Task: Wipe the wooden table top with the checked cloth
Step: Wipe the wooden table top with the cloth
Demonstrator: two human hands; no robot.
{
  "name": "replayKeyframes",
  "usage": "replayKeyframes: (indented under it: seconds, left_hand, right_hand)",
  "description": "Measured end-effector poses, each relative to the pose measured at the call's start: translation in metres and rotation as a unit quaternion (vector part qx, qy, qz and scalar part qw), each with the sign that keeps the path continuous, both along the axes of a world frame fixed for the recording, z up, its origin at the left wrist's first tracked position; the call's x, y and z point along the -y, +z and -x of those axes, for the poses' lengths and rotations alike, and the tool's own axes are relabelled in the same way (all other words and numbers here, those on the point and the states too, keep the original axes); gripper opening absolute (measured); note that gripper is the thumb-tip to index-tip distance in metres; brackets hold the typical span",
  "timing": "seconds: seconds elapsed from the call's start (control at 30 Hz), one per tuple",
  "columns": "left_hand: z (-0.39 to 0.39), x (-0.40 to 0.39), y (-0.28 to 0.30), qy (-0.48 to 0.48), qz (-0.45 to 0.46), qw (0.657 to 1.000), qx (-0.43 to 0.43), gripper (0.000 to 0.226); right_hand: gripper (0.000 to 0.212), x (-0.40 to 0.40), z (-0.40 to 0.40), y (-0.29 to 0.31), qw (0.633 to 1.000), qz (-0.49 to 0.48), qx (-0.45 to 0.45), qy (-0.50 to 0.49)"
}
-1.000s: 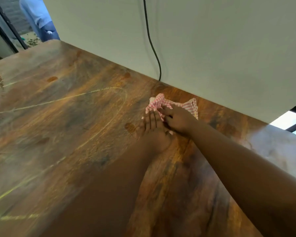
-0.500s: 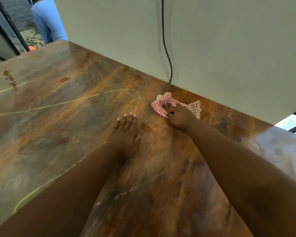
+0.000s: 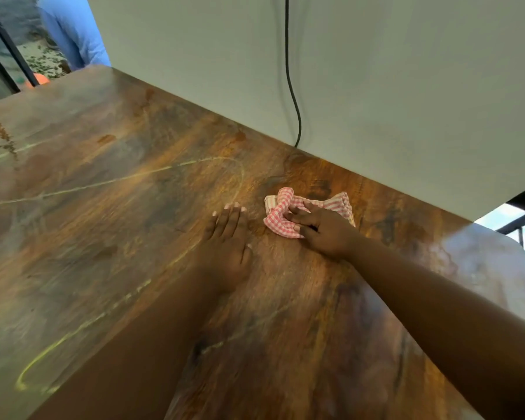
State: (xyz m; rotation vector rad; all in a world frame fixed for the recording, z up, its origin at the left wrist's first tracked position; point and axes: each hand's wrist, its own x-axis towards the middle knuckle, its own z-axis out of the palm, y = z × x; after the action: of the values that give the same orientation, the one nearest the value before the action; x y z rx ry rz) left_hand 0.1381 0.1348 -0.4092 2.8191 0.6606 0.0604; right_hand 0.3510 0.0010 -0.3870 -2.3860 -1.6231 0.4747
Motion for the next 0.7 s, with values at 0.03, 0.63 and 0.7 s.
replayKeyframes:
  seconds: [0.03, 0.63, 0.7]
  left_hand:
    - [0.0, 0.001, 0.0, 0.003, 0.002, 1.0, 0.007, 0.067]
    - [0.0, 0.0, -0.001, 0.009, 0.0, 1.0, 0.017, 0.067]
    - [0.0, 0.0, -0.003, 0.008, 0.0, 1.0, 0.017, 0.066]
  right_hand:
    - [0.043, -0.005, -0.002, 0.0, 1.0, 0.004, 0.008, -0.018]
    - [0.049, 0.063, 0.039, -0.001, 1.0, -0.012, 0.016, 0.013]
    - [0.048, 0.053, 0.031, 0.0, 0.999, -0.005, 0.02, -0.032]
